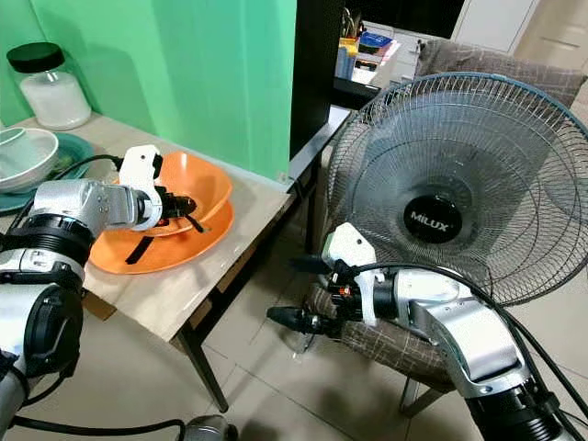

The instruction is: Setting the table

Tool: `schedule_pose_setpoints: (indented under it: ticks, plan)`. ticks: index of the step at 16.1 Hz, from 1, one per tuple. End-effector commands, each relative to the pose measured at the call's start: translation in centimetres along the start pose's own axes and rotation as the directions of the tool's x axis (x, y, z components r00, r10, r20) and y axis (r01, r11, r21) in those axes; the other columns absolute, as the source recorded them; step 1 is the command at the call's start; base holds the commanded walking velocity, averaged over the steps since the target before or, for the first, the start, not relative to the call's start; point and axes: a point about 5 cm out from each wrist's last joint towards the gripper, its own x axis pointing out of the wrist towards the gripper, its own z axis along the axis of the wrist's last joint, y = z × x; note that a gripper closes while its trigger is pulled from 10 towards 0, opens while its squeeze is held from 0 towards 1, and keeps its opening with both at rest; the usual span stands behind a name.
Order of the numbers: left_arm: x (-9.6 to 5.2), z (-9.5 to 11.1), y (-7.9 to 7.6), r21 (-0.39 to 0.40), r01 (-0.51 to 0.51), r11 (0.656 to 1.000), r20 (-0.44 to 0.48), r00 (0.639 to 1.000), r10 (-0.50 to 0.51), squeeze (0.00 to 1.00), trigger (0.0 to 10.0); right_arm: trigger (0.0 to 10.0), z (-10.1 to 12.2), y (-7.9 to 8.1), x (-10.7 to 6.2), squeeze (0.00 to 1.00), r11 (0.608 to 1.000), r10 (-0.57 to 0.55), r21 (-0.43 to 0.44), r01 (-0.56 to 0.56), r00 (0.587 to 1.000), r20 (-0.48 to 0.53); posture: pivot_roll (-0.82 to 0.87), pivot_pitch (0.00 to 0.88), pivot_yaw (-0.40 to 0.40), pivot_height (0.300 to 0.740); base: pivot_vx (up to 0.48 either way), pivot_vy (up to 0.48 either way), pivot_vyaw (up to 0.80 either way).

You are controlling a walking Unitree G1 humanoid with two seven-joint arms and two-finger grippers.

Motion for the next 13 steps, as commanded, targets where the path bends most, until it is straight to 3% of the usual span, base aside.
schedule_pose_setpoints:
  ticks: [1, 13]
  plan:
    - [0.07, -0.42, 0.44, 0.015, -0.025, 1.000, -0.033, 0.999, 0.026, 0.00, 0.0, 10.0, 0.17, 0.33, -0.05, 0.00, 1.000, 0.018, -0.011, -0.018, 1.000, -0.011, 0.18, 0.000, 0.011, 0.740, 0.000, 0.000, 0.00]
    - [0.12, -0.56, 0.59, 0.043, -0.010, 0.999, -0.065, 0.998, 0.013, 0.00, 0.0, 10.0, 0.22, 0.63, 0.10, 0.00, 0.999, 0.040, -0.008, -0.040, 0.999, -0.008, 0.19, 0.000, 0.014, 0.740, 0.000, 0.000, 0.00]
